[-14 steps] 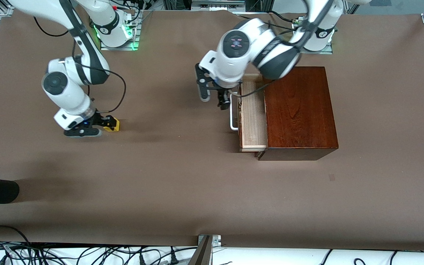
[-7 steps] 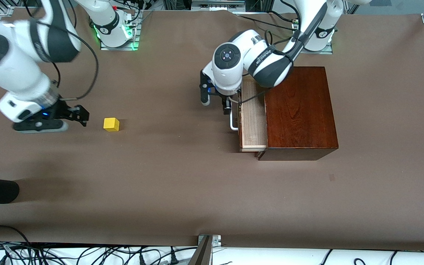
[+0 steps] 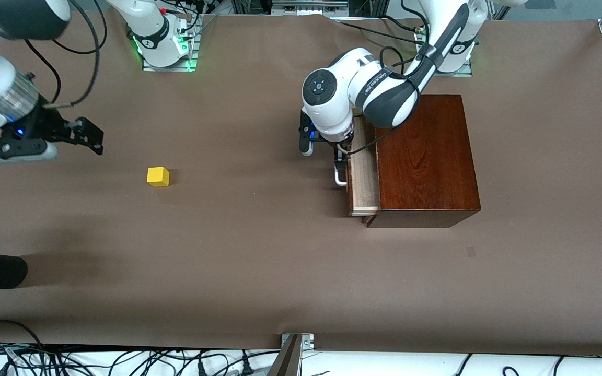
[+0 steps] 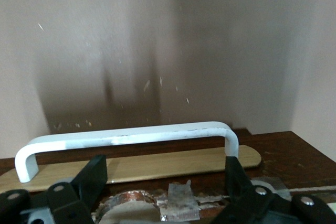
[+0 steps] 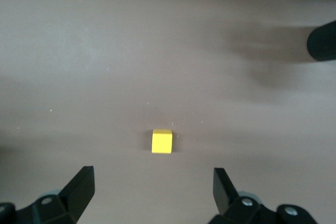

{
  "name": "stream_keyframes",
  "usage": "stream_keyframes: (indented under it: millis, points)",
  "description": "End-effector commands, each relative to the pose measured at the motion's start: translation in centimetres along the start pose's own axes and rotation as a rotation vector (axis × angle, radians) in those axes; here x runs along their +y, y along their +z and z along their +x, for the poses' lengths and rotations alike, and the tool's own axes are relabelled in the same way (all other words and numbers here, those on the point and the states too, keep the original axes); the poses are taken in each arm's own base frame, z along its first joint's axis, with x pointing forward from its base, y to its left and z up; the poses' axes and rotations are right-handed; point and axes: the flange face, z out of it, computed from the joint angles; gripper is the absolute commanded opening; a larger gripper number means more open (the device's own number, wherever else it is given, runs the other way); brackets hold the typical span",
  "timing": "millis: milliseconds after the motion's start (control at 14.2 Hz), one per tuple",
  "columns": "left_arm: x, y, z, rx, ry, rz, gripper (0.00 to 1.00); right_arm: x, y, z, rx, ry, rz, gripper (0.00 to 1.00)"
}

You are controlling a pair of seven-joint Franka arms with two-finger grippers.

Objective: Open drawer, take yellow block, close drawer
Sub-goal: 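Push the drawer front into the box with the left gripper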

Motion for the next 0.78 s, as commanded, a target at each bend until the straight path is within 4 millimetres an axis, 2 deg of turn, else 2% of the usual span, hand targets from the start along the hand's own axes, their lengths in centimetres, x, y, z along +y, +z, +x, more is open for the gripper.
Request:
stream_keyframes:
  millis: [0, 282, 705]
  points:
    - [-0.9, 0.5, -2.5, -0.084, 0.001, -0.023, 1.0, 1.5, -1.5, -1.1, 0.001, -0.014, 0.038, 1.0]
    - [-1.6, 1.6, -3.8, -0.116, -0.022, -0.052, 1.0, 1.8, -2.3, -1.1, 0.013, -0.027, 0.038, 1.0]
    - [-2.6, 1.8, -5.3, -0.128, -0.051, -0.063, 1.0, 1.8, -3.2, -0.8, 0.022, -0.032, 0.032, 1.0]
